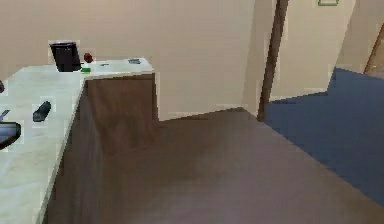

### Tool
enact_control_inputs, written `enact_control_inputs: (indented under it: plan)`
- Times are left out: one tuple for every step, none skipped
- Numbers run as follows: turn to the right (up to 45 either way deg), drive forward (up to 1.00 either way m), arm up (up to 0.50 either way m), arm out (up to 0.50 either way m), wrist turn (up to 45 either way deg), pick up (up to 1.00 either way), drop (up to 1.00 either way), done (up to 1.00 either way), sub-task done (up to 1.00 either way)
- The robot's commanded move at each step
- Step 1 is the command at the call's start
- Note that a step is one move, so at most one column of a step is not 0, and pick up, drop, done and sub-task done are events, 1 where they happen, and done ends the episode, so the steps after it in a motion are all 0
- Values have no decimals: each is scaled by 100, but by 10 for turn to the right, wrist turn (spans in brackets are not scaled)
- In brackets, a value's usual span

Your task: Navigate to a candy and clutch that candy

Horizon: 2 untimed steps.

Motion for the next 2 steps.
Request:
enact_control_inputs:
  plan:
    - [0, 100, 0, 0, 0, 0, 0, 0, 0]
    - [-30, 0, 0, 0, 0, 0, 0, 0, 0]
